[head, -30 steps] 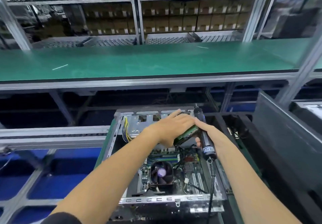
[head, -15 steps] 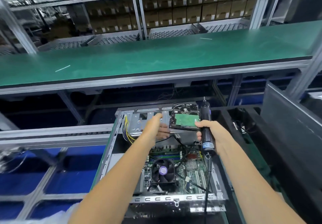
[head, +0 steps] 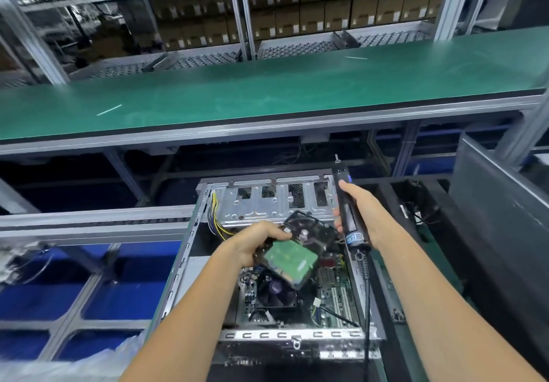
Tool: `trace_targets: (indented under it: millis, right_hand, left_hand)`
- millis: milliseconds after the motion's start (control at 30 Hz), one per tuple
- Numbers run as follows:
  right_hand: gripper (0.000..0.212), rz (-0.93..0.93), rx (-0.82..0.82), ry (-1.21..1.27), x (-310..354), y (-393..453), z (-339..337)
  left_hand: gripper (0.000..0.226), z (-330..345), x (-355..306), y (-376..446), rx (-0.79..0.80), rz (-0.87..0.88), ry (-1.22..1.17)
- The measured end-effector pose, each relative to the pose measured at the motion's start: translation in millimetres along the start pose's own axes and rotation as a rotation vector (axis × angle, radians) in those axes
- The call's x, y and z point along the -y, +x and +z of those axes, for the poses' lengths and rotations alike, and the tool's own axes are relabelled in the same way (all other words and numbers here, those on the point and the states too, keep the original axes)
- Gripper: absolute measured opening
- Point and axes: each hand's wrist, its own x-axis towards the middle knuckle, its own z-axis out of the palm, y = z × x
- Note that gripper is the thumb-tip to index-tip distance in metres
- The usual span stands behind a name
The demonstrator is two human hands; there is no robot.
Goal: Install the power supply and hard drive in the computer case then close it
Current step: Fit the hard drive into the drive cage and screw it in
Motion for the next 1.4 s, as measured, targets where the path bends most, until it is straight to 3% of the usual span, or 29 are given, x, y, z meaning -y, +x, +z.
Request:
trace_targets:
  millis: [167, 500, 633, 733, 800, 1000, 1267, 1400]
  right_hand:
    - [0.034, 0.031, -0.031, 0.002, -2.5, 7.8, 8.9]
    - [0.032, 0.017, -0.09, -0.019, -5.1, 12.9, 8.3]
    - [0.03, 0.018, -0.096, -0.042, -4.3, 13.8, 7.9]
    - [0.029, 0.02, -0.095, -0.062, -3.9, 13.5, 9.7]
    - [0.027, 0.014, -0.097, -0.067, -4.3, 14.4, 9.6]
    - [0.027, 0.026, -0.112, -0.061, -4.3, 13.6, 10.2]
    - [0.028, 0.007, -0.144, -0.104, -6.8, 16.5, 14.1]
    - [0.03, 0.015, -0.149, -0.11, -6.3, 17.4, 16.1]
  left_hand:
    - [0.011, 9.7, 6.0, 9.7, 0.07, -0.039, 0.071]
    - [0.03, -0.3, 15.1, 20.7, 0.115, -0.085, 0.113]
    - [0.038, -2.8, 23.6, 26.6, 0.027, -0.066, 0.172]
    - [0.031, -0.6, 28.5, 32.9, -0.044, -0.007, 0.025]
    - [0.041, 1.1, 29.1, 38.8, -0.102, 0.024, -0.072]
    - [0.04, 13.5, 31.4, 47.5, -0.141, 0.096, -0.054]
    - [0.041, 34.6, 24.6, 63.3, -0.239, 0.141, -0.263]
    - [0.028, 30.0, 26.4, 65.2, -0.134, 0.17, -0.371]
